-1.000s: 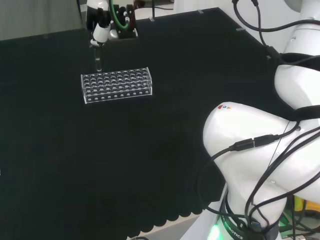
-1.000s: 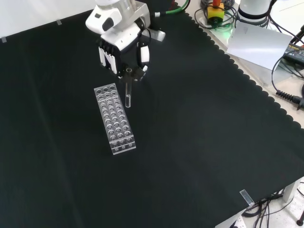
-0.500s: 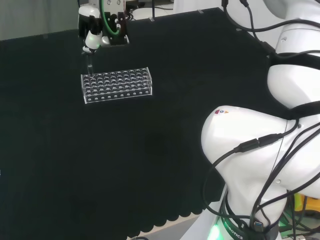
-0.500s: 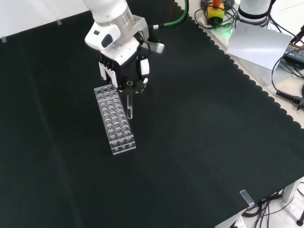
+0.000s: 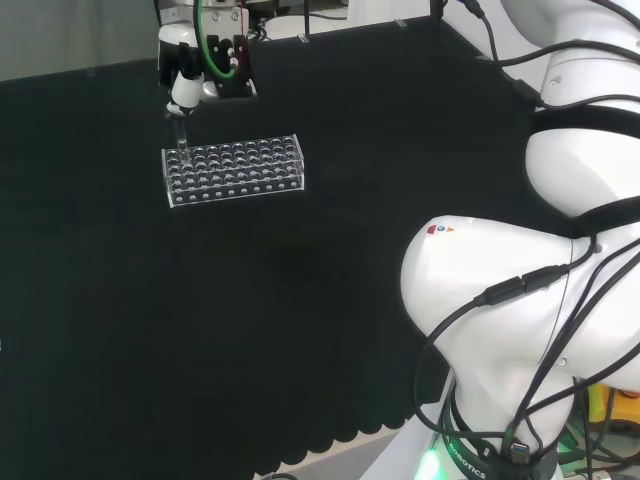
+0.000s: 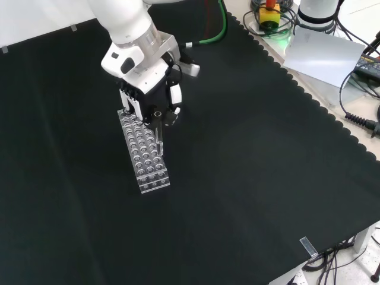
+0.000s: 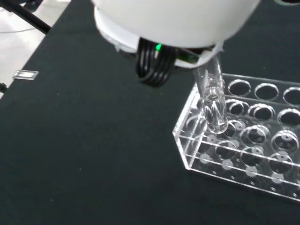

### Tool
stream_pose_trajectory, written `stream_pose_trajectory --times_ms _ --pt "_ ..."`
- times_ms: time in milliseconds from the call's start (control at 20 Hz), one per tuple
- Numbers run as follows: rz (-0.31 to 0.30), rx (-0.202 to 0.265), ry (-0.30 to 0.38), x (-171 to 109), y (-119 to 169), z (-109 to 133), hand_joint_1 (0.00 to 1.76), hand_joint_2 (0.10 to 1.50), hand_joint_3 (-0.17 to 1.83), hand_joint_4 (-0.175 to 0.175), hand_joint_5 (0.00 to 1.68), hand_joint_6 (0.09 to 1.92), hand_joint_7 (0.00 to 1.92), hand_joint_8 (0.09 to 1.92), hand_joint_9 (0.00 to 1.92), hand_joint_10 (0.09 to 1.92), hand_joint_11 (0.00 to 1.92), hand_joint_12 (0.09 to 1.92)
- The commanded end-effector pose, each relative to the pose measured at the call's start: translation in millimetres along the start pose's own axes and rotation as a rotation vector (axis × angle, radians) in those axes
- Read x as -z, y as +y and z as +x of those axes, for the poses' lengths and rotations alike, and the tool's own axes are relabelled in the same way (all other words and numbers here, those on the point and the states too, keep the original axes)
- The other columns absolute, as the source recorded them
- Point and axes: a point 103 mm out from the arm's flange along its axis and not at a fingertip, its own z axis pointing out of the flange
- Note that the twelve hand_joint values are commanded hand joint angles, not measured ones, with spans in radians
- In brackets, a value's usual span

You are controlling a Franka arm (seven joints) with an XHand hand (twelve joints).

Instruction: Put the test tube back in the rack.

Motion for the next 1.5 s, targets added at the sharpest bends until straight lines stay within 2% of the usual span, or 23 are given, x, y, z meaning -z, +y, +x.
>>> stream_pose_trajectory --times_ms 50,600,1500 --pt "0.016 -0.028 0.018 -10 4 -12 1.33 0.52 0.82 -0.175 1.39 0.5 1.44 0.49 1.57 0.64 1.13 1.01" --pt "0.018 -0.003 0.014 -11 15 -6 1.33 0.52 0.82 -0.175 1.39 0.5 1.44 0.49 1.57 0.64 1.13 1.01" --pt "0.056 -0.025 -0.009 -27 18 -15 1.33 0.52 0.82 -0.175 1.39 0.5 1.44 0.49 1.57 0.64 1.13 1.01"
